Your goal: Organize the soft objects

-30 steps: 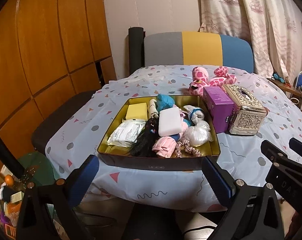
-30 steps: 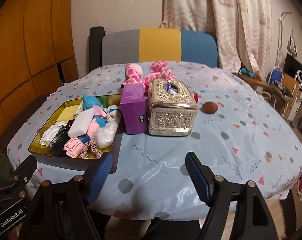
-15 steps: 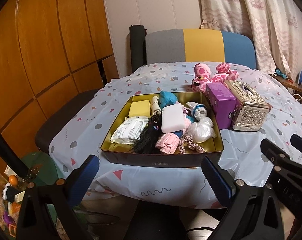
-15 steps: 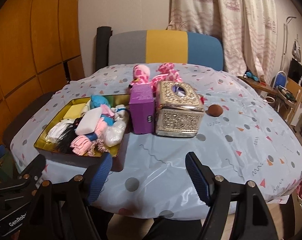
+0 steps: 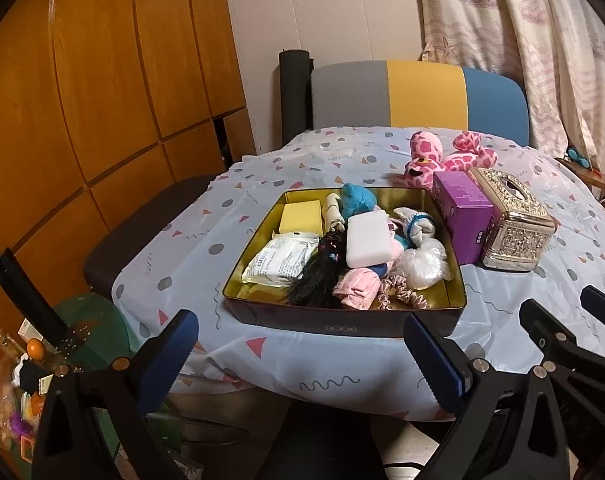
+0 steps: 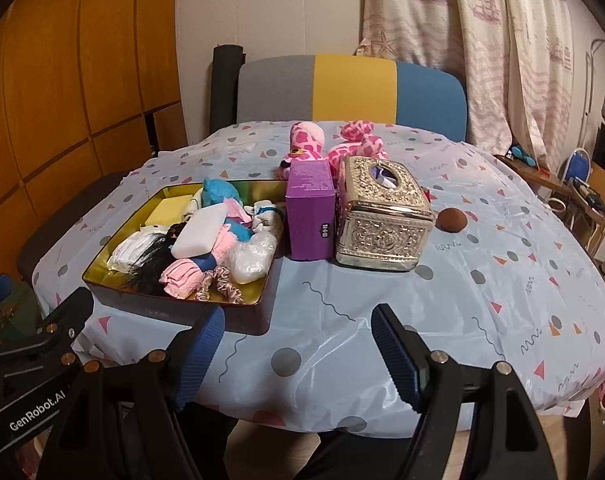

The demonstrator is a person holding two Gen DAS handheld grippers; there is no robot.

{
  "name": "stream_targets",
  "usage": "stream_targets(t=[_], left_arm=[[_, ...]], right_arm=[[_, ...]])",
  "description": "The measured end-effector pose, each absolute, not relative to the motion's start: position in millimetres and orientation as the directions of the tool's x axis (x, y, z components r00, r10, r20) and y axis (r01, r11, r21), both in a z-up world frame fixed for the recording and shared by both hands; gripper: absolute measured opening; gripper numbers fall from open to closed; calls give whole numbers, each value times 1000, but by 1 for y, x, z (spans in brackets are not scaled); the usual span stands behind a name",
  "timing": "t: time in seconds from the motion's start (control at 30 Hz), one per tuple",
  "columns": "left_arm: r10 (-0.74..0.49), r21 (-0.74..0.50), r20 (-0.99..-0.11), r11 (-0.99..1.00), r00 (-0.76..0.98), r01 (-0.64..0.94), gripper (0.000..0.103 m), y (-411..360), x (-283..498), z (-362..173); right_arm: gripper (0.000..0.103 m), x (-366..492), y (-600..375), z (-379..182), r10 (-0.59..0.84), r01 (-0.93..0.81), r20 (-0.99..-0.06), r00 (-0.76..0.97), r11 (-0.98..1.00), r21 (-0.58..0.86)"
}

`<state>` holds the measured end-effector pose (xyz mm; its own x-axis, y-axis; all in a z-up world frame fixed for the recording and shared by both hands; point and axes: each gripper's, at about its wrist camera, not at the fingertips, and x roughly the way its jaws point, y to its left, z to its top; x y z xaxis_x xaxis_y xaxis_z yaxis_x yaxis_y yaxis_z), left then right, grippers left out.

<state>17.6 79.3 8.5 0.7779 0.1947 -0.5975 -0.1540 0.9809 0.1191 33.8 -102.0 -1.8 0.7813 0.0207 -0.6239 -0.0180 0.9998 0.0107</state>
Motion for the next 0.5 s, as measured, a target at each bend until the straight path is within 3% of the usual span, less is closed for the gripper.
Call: stream_targets(t=[0.5], left_arm=[[192, 111, -608, 981, 771, -157, 103, 80, 18, 9]], right_arm=[[77, 33, -102, -2, 21, -19, -627, 779, 1000, 10]])
